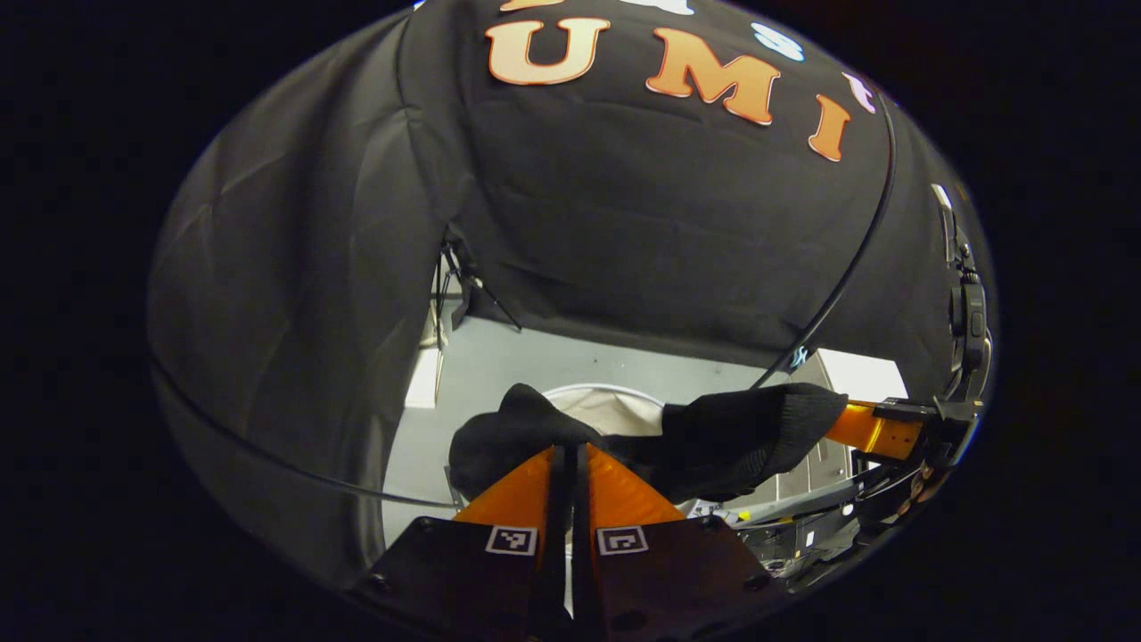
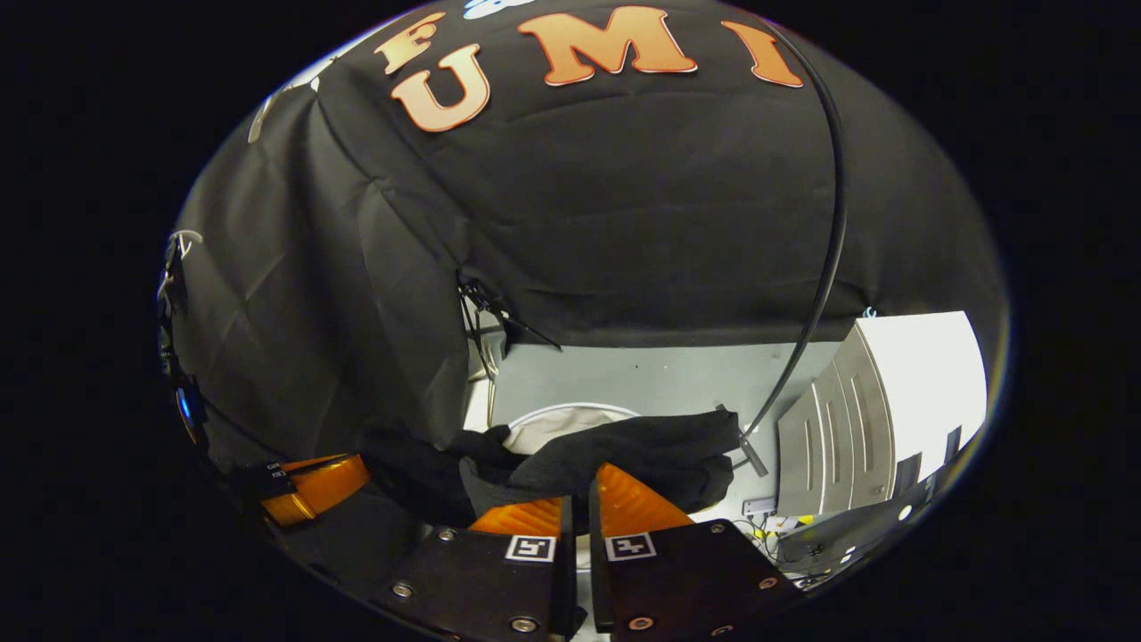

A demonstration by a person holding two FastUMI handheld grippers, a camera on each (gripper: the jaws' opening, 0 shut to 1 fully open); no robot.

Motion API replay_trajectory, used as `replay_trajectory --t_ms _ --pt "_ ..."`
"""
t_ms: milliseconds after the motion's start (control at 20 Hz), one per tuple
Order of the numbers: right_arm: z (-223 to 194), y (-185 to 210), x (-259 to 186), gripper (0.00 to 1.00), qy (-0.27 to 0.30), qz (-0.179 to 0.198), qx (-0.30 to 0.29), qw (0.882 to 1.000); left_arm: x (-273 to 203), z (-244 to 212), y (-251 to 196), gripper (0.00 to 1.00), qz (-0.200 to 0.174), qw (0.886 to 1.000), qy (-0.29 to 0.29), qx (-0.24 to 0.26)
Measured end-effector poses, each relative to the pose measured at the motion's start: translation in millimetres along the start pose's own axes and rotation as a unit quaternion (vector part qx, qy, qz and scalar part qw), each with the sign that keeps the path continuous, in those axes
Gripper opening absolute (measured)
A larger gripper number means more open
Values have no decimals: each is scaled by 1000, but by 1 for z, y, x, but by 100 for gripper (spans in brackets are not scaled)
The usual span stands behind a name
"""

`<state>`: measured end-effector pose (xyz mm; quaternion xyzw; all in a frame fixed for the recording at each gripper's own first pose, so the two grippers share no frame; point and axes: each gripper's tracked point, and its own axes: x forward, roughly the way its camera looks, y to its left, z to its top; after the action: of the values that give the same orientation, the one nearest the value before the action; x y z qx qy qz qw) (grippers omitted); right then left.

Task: Grasp the clothes on the hanger with both hands and then place them into the laundry hamper below.

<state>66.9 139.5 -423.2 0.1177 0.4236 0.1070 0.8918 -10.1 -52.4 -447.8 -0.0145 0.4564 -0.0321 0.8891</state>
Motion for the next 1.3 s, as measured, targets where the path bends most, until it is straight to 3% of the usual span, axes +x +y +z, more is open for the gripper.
replay_trajectory --t_ms 50,250,300,500,550,700,750,800,850,950,1000,1050,1100,1150,1200,1250,1300 --pt "-5 0 3 7 10 -4 -5 1000 4 -4 2 10 4 1000 8 -1" --pt "-37 -5 17 8 49 -18 -26 998 -2 -2 1 9 7 999 39 -14" --pt "-43 -2 22 9 57 -17 -29 998 -3 -3 0 4 8 999 45 -16" --pt "-58 9 37 10 75 -12 -44 996 -10 1 3 14 8 998 65 -22" --pt "-59 15 42 9 74 -10 -45 996 -12 3 5 12 10 997 68 -25" --pt "-58 22 52 9 81 -14 -57 995 -14 -7 6 34 15 996 79 -37" --pt "-58 23 55 11 82 -14 -59 995 -13 -13 7 37 14 996 82 -41" --pt "-58 24 56 12 83 -15 -60 995 -12 -20 13 29 19 995 84 -43" --pt "-60 24 54 12 84 -17 -59 995 -12 -20 14 29 18 995 85 -45" --pt "-62 19 54 13 86 -24 -54 995 -16 -20 19 60 20 995 89 -48" --pt "-62 18 52 6 86 -26 -50 995 -14 -21 21 78 22 995 89 -50" --pt "-61 17 51 23 86 -29 -47 995 -13 -18 23 72 24 995 87 -52" --pt "-61 16 48 25 85 -32 -46 995 -14 -18 25 75 26 995 85 -52" --pt "-59 13 46 35 83 -34 -44 995 -15 -18 28 78 32 995 84 -52" --pt "-56 12 42 32 81 -33 -43 995 -16 -19 30 73 35 995 83 -51" --pt "-54 11 38 49 77 -34 -38 996 -17 -18 31 80 35 995 82 -52" --pt "-49 9 34 48 72 -37 -33 996 -20 -17 32 79 38 995 80 -51"
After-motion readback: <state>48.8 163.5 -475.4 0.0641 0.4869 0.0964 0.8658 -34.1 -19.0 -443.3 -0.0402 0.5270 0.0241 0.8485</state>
